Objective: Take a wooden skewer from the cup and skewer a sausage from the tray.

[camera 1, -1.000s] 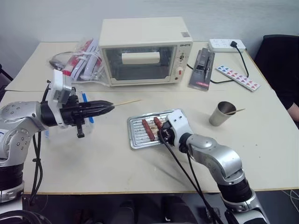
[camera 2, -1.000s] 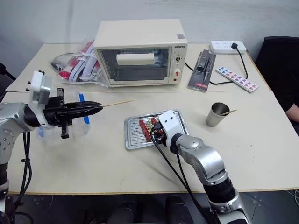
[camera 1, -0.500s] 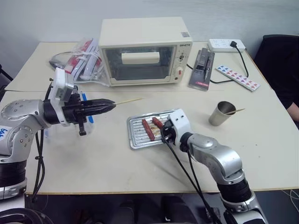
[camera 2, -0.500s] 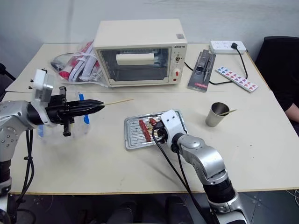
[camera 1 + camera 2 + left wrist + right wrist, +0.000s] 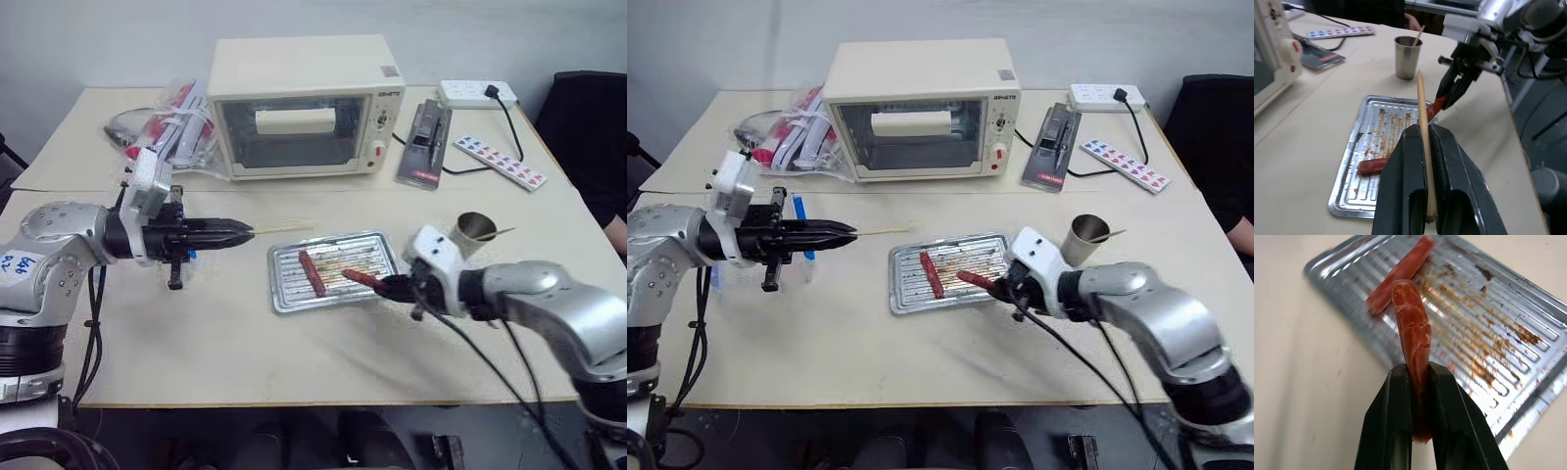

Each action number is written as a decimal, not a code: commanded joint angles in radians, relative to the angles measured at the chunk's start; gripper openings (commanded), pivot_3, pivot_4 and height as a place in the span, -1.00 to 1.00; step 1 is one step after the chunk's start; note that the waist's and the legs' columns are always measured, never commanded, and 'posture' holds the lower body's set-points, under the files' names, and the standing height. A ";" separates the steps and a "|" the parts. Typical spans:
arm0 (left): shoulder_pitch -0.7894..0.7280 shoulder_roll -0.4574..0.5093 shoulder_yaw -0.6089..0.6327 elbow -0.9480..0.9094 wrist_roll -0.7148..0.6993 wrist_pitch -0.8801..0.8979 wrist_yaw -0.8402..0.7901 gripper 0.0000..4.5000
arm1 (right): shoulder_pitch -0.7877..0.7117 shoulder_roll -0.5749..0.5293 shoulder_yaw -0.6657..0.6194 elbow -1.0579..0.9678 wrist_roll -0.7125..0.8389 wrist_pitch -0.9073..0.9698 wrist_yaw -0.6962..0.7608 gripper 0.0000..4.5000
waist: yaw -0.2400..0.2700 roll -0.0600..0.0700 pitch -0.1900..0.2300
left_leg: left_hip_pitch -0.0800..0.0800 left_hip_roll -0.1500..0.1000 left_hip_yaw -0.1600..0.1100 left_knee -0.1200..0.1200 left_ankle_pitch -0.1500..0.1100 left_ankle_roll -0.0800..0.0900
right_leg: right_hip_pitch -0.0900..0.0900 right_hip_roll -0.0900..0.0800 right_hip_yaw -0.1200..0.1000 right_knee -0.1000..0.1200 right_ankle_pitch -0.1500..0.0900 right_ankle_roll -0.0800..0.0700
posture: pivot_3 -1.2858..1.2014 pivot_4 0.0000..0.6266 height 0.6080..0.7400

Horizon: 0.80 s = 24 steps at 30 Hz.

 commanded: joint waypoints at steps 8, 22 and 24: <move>-0.026 0.066 -0.090 -0.008 0.009 -0.015 -0.224 -1.00 | -0.094 -0.192 -0.158 -0.014 0.216 -0.027 0.307 -0.86 | 0.002 0.000 0.000 | 0.000 0.000 0.000 0.001 0.000 0.000 | 0.000 0.000 0.000 -0.004 0.000 0.000 | 0.03 -0.52 1.00; -0.085 0.042 -0.106 0.032 0.047 -0.039 -0.258 -1.00 | -0.071 -0.228 -0.186 -0.049 0.294 -0.026 0.296 -0.86 | 0.005 0.000 0.000 | 0.000 0.000 0.000 0.001 0.000 0.000 | 0.000 0.000 0.000 -0.003 0.000 0.000 | 0.03 -0.52 1.00; -0.090 0.040 -0.107 0.026 0.044 -0.037 -0.258 -1.00 | -0.074 -0.224 -0.184 -0.049 0.298 -0.026 0.289 -0.86 | 0.003 0.000 0.000 | 0.000 0.000 0.000 0.001 0.000 0.000 | 0.000 0.000 0.000 -0.002 0.000 0.000 | 0.03 -0.52 1.00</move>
